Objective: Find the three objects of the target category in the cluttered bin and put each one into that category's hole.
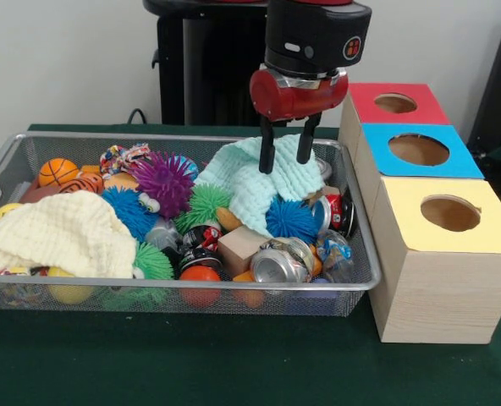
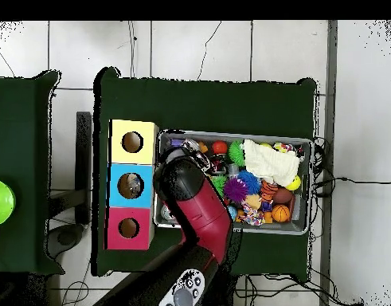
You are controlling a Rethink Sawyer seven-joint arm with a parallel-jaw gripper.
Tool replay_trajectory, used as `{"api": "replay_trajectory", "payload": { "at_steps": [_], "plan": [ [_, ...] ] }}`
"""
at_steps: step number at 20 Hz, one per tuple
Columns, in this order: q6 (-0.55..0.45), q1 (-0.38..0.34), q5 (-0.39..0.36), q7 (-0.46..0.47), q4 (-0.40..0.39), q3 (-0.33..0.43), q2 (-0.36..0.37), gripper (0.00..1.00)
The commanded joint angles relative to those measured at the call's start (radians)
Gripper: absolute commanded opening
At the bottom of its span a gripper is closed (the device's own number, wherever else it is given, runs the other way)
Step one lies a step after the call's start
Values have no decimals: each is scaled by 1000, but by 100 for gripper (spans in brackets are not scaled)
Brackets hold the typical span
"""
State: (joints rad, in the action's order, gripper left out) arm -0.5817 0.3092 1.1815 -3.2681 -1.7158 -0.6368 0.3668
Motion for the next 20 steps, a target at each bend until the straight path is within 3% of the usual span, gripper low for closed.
{"api": "replay_trajectory", "payload": {
  "at_steps": [1, 10, 16, 20],
  "plan": [
    [-62, -20, 52, -407, -4, 189, -6, 100],
    [50, -25, 207, -287, -74, 278, 29, 100],
    [107, -16, 260, -295, -56, 305, -2, 100],
    [136, -7, 243, -336, -31, 302, -28, 100]
  ]
}}
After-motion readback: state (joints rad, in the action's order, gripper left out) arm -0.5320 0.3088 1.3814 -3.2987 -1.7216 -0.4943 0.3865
